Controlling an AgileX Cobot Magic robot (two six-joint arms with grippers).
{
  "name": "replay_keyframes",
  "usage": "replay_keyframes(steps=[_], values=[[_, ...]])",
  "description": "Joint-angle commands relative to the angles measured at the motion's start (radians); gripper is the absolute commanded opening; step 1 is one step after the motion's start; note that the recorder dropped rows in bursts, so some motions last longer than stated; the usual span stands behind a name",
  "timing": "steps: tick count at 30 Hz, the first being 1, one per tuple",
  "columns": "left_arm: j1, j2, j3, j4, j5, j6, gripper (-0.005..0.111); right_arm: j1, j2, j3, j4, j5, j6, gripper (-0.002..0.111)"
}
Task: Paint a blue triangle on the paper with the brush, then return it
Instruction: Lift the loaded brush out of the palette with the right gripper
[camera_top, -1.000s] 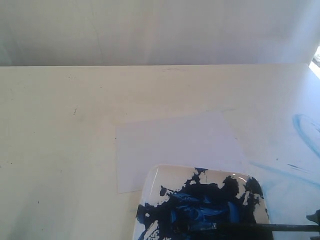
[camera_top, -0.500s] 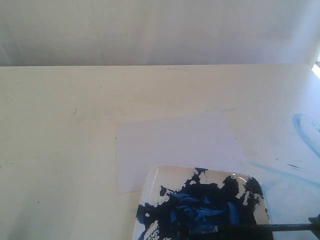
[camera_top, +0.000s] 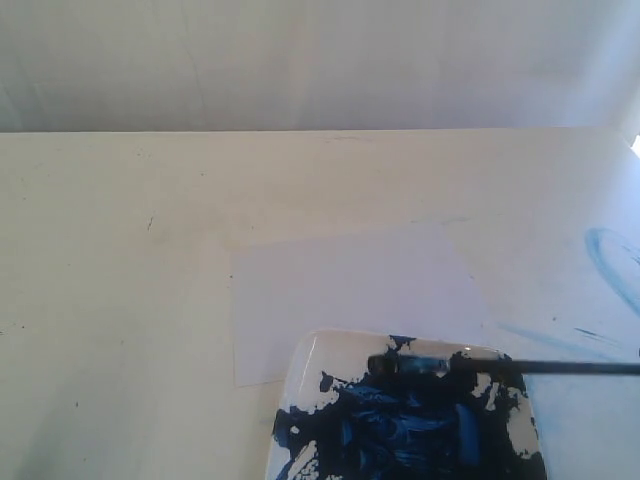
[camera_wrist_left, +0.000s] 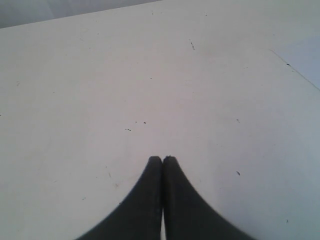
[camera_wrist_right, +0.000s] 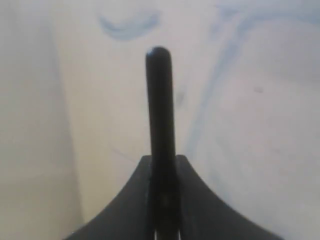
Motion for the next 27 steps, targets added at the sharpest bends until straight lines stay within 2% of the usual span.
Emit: replay_keyframes(steps=[1,3,6,13,16,21,27], values=[[-0.007,-0.004,0.003,-0.006,-0.004,-0.001,0.0,-0.003,-0.065,-0.002,-0.157,-0.295,-0.003,0.0],[-0.007,-0.004,0.003,-0.006,-0.004,-0.001,0.0,-0.003,-0.08,-0.017,-0.216,-0.409,-0.061,0.0],[-0.007,-0.004,0.003,-0.006,-0.004,-0.001,0.0,-0.003,-0.09,-0.075,-0.368,-0.442,-0.159,0.0],[-0.007,-0.004,0.003,-0.006,-0.004,-0.001,0.0,-0.003,-0.093,-0.329,-0.778,-0.076,-0.182,0.0],[-0.007,-0.004,0.003,-0.006,-0.004,-0.001,0.0,-0.003,-0.097,-0.424,-0.951,0.017,-0.147,0.0],[-0.007,-0.004,0.003,-0.006,-0.004,-0.001,0.0,-0.001,-0.118,-0.483,-1.13,-0.02,-0.094,0.0],[-0.007,-0.004,0.003,-0.006,-0.004,-0.001,0.0,0.029,-0.192,-0.426,-1.226,-0.017,-0.09,0.0]])
